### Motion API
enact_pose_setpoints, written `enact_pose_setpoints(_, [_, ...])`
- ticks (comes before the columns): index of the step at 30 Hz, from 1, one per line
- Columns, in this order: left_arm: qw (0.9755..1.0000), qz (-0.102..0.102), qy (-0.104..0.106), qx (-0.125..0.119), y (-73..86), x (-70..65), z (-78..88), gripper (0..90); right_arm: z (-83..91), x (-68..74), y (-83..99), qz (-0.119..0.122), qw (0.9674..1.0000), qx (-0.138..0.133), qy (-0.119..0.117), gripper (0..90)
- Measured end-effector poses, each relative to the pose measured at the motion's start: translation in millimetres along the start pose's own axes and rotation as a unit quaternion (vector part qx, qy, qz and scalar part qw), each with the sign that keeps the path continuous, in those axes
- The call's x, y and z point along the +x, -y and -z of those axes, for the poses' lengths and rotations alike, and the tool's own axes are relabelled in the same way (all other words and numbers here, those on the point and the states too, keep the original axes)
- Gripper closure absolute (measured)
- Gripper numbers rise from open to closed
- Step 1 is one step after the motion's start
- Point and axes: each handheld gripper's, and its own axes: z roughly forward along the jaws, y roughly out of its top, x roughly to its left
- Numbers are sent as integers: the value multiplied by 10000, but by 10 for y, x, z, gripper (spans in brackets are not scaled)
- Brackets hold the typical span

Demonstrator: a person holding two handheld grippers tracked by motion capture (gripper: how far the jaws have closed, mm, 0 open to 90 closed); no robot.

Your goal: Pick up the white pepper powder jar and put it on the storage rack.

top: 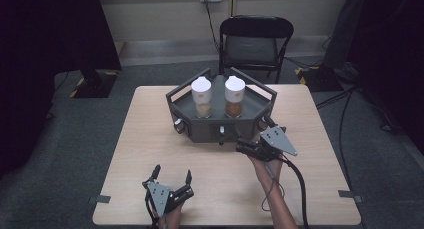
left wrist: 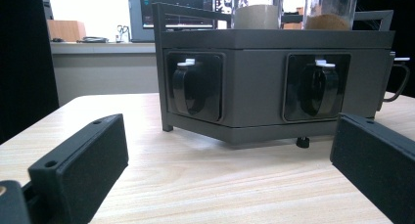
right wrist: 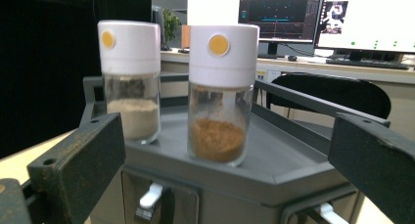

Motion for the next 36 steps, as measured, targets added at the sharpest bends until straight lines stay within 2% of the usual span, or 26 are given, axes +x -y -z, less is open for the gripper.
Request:
enact_pose_setpoints(7, [10000,1,0,-2,1,0,0,0,147,73,124,-65,10000,-49,26,0])
enact_pose_setpoints(15, [10000,2,0,-2,1,0,1,0,299,144,243,-7,9999,18,127,0])
enact_pose_setpoints(24, [10000,0,-12,2,-1,-4,0,0,476,116,350,-104,9996,128,238,0])
enact_pose_setpoints(33, [10000,1,-30,-2,1,-11,0,0,640,127,484,-141,9993,73,328,0])
enact_pose_setpoints(36, [10000,1,-28,-3,1,-10,0,0,675,134,548,-60,9992,125,383,0])
